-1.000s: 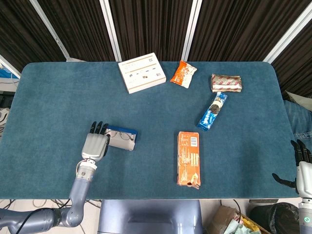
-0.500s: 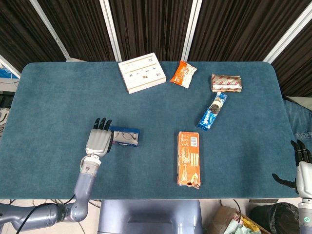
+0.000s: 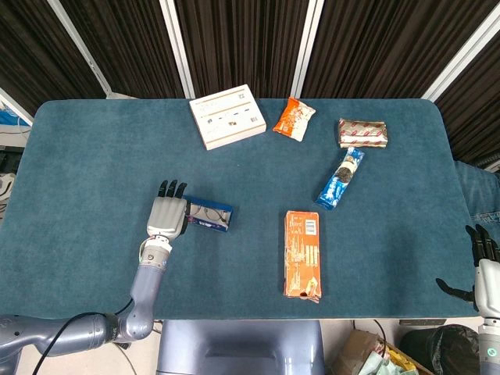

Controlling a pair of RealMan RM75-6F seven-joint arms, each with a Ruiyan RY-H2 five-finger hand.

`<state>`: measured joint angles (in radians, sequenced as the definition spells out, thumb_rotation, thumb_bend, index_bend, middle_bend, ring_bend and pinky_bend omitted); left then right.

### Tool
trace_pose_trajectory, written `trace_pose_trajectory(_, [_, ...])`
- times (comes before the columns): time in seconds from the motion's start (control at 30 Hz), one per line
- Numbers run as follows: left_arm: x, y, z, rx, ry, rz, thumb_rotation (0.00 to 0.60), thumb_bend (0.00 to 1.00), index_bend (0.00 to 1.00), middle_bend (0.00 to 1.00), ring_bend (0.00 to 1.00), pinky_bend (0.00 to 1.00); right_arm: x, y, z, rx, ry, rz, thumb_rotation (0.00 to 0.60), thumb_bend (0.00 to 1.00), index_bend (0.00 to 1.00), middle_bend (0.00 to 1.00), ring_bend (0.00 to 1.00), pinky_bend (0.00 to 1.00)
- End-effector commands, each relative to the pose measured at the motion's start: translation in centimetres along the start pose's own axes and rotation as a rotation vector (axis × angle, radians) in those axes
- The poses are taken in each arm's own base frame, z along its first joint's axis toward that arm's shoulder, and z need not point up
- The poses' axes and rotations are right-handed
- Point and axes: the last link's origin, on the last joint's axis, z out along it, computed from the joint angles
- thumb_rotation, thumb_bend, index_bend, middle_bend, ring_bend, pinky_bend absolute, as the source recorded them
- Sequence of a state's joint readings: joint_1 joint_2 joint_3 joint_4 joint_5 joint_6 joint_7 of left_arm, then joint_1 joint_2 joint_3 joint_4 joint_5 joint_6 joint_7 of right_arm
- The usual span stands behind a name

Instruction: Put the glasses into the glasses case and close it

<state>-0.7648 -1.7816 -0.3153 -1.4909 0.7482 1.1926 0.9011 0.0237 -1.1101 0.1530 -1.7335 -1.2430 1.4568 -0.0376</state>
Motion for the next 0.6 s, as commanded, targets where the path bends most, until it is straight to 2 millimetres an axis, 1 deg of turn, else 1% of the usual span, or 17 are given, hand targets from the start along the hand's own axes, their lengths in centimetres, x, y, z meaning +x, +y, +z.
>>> trace_pose_trajectory(0.03, [0.2, 0.3, 0.4, 0.003, 0.004, -0.018, 0.6, 0.46, 0.59, 0.12, 0.0, 0.01, 0.0, 0.0, 0.0, 0.001, -0.001, -0.001, 0.6, 0.19, 0.07, 0.02, 0.12, 0.16])
trace_pose_trajectory(0.33, [0.5, 0.3, 1.2, 0.025, 0.0, -0.039, 0.6, 0.46, 0.59, 0.12, 0.0, 0.01, 0.0, 0.0, 0.0, 0.001, -0.002, -0.002, 0.6, 0.19, 0.08, 0.02, 0.12, 0.16])
trace_pose_trajectory(0.6, [0.7, 0.8, 2.0, 0.023, -0.006, -0.054, 0.6, 0.46, 0.59, 0.12, 0.0, 0.01, 0.0, 0.0, 0.0, 0.0, -0.001, -0.003, 0.6, 0.19, 0.08, 0.02, 0.12, 0.16])
